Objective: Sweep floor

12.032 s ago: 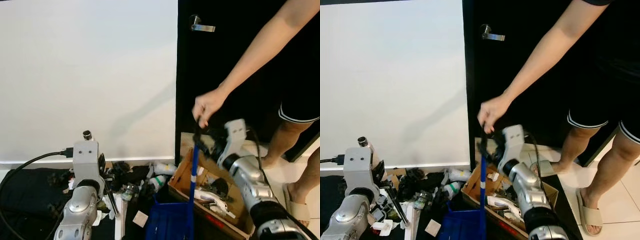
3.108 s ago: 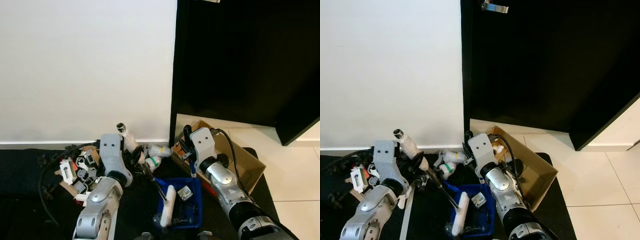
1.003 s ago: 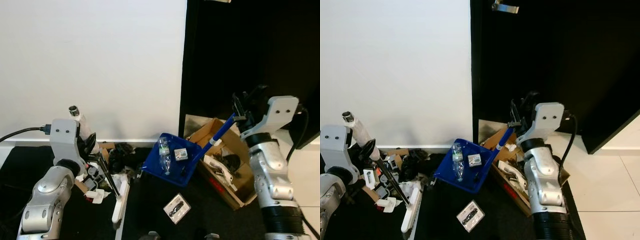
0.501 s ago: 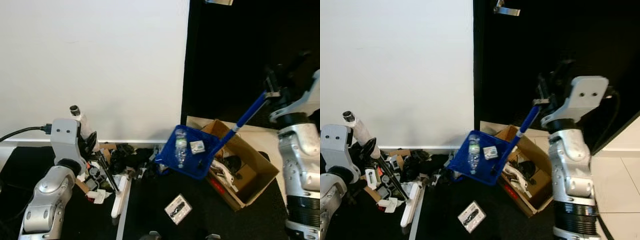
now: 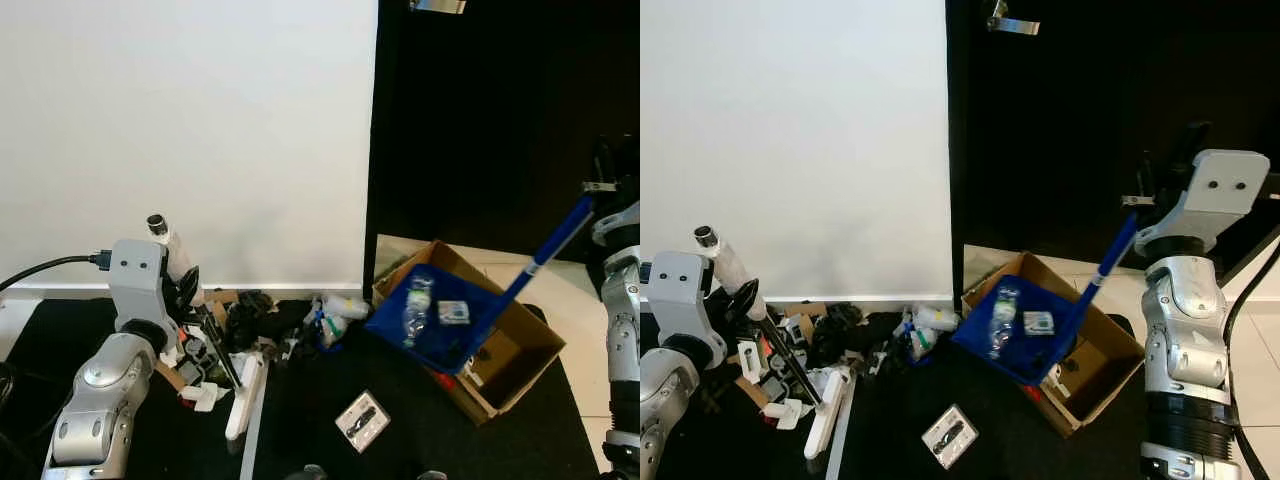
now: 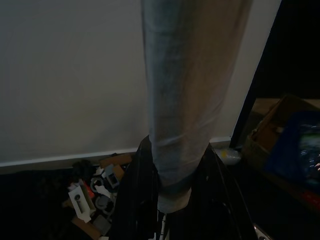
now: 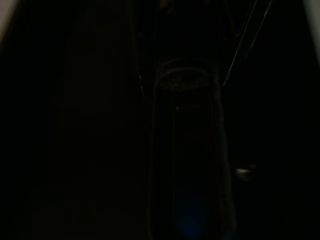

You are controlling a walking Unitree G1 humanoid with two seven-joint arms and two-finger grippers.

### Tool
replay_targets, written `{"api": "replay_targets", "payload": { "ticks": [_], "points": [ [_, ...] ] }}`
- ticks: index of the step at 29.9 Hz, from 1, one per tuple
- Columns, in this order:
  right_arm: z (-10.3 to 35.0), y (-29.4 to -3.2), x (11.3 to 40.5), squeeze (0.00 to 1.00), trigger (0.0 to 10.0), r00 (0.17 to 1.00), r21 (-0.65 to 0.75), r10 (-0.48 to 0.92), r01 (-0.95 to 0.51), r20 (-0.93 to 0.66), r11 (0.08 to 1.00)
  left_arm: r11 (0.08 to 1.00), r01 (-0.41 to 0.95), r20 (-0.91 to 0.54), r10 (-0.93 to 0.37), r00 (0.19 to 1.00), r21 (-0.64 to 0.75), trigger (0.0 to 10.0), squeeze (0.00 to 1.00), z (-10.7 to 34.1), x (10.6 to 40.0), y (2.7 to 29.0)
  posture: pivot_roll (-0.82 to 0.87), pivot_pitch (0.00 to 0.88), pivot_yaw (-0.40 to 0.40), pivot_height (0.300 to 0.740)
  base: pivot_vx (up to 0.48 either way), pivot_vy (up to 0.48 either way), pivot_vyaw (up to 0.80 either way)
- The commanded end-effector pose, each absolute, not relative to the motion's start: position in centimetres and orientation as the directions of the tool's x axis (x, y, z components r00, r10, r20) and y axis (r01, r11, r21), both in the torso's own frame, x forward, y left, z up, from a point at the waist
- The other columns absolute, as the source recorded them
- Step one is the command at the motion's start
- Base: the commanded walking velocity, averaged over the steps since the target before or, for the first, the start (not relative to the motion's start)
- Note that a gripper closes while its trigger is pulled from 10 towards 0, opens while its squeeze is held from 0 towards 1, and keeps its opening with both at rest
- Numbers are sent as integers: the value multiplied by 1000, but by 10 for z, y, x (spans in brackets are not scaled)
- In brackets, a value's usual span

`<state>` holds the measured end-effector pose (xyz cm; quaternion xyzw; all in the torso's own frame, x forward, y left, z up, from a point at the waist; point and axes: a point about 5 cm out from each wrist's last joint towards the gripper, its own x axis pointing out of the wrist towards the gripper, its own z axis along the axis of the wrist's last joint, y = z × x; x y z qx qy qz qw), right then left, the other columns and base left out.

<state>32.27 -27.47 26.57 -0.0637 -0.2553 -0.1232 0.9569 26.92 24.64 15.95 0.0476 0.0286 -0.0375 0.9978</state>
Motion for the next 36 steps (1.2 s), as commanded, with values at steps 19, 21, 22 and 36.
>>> {"api": "replay_targets", "payload": {
  "ticks": [19, 21, 22, 36],
  "points": [
    [257, -253, 343, 0, 10000, 861, -490, 47, 243, 507, 837, 991, 76, -45, -71, 996, 107, 10000, 0, 158, 263, 244, 82, 173, 86, 740, 0, 0, 0],
    [245, -247, 346, 0, 10000, 876, -541, 85, 215, 475, 813, 992, 72, -47, -67, 997, 107, 10000, 0, 157, 261, 245, 86, 175, 83, 740, 0, 0, 0],
    [245, -247, 346, 0, 10000, 876, -541, 85, 215, 475, 813, 992, 72, -47, -67, 997, 107, 10000, 0, 157, 261, 245, 86, 175, 83, 740, 0, 0, 0],
    [227, -204, 352, 0, 10000, 827, -768, 335, 169, 451, 617, 994, 59, -42, -56, 998, 95, 10000, 0, 157, 257, 244, 94, 180, 69, 740, 0, 0, 0]
  ]
}}
